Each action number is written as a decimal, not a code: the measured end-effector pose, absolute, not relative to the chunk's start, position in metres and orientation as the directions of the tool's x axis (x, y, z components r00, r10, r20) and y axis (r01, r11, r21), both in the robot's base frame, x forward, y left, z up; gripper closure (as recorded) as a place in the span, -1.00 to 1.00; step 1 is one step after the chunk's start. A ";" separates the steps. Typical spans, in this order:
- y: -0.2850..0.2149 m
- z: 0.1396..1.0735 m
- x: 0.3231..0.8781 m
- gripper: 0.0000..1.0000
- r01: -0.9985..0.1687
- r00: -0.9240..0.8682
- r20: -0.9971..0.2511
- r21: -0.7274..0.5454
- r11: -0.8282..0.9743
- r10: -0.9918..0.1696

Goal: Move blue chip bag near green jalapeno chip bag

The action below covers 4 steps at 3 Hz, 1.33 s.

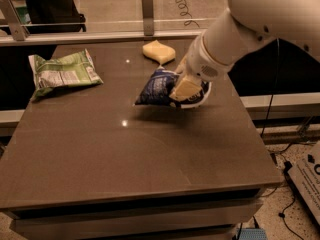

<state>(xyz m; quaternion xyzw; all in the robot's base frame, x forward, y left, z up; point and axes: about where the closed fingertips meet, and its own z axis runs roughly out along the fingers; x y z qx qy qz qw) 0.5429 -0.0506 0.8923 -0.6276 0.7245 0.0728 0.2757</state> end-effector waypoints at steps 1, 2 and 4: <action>-0.006 0.925 0.566 1.00 -0.945 0.019 -0.544 -0.284 0.162 -0.839; 0.038 0.943 0.583 1.00 -0.940 0.086 -0.583 -0.316 0.127 -0.808; 0.095 0.901 0.607 1.00 -0.946 0.139 -0.619 -0.313 0.080 -0.773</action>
Offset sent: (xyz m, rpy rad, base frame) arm 0.0623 0.1406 0.0723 0.1772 -0.1509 0.1703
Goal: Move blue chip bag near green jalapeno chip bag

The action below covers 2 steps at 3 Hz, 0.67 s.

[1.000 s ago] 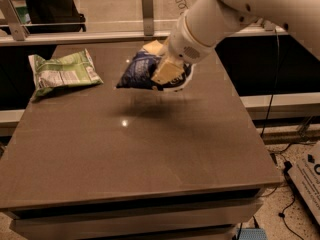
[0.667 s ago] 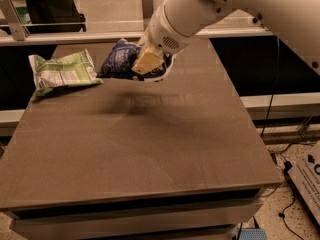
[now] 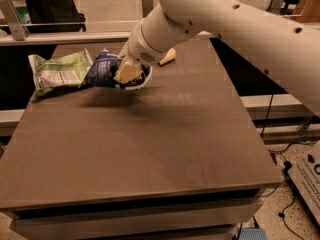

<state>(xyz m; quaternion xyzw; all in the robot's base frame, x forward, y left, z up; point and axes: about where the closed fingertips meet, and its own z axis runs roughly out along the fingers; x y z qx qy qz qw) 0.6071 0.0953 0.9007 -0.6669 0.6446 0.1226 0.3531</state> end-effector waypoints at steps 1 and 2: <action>0.119 0.876 0.614 1.00 -0.954 0.146 -0.639 -0.292 0.063 -0.755; 0.144 0.858 0.614 1.00 -0.963 0.143 -0.658 -0.264 0.048 -0.739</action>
Offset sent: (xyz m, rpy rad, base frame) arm 0.0087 0.0742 -0.0634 0.0692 0.0803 0.0653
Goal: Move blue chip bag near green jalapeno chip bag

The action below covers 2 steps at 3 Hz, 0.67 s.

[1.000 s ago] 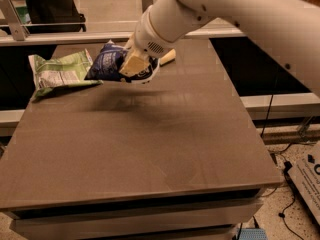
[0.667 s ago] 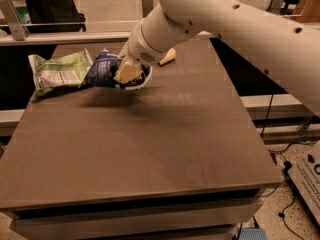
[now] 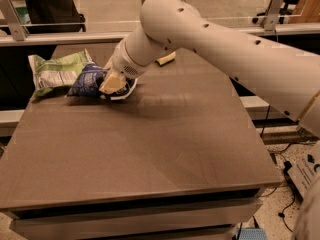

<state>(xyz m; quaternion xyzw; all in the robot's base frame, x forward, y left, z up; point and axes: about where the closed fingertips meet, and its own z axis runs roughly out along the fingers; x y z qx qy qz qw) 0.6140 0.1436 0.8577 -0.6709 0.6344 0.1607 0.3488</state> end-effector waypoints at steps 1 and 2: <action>0.155 0.852 0.612 0.47 -0.969 0.138 -0.666 -0.244 0.039 -0.733; 0.155 0.852 0.612 0.01 -0.969 0.138 -0.666 -0.244 0.039 -0.733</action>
Offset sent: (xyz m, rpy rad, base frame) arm -0.0092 0.0390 -0.0004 0.0225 0.0458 0.0366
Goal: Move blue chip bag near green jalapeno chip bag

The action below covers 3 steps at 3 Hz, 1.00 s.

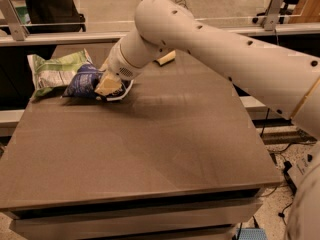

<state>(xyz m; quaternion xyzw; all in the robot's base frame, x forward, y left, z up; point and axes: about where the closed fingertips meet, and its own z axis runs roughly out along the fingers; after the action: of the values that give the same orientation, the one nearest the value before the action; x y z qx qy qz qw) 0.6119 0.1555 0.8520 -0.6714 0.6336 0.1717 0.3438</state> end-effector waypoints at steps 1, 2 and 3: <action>0.163 0.854 0.607 -0.46 -0.973 0.136 -0.671 -0.231 0.030 -0.729; 0.171 0.866 0.601 -0.91 -0.975 0.139 -0.685 -0.220 0.022 -0.716; 0.165 0.884 0.593 -1.00 -0.975 0.147 -0.699 -0.223 0.018 -0.699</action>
Offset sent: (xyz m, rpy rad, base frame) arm -0.0184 0.0202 0.0331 0.0507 0.0334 0.0334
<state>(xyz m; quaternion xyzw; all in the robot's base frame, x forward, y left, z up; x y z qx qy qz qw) 0.5930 0.1649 0.8844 -0.6722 0.6227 0.1975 0.3485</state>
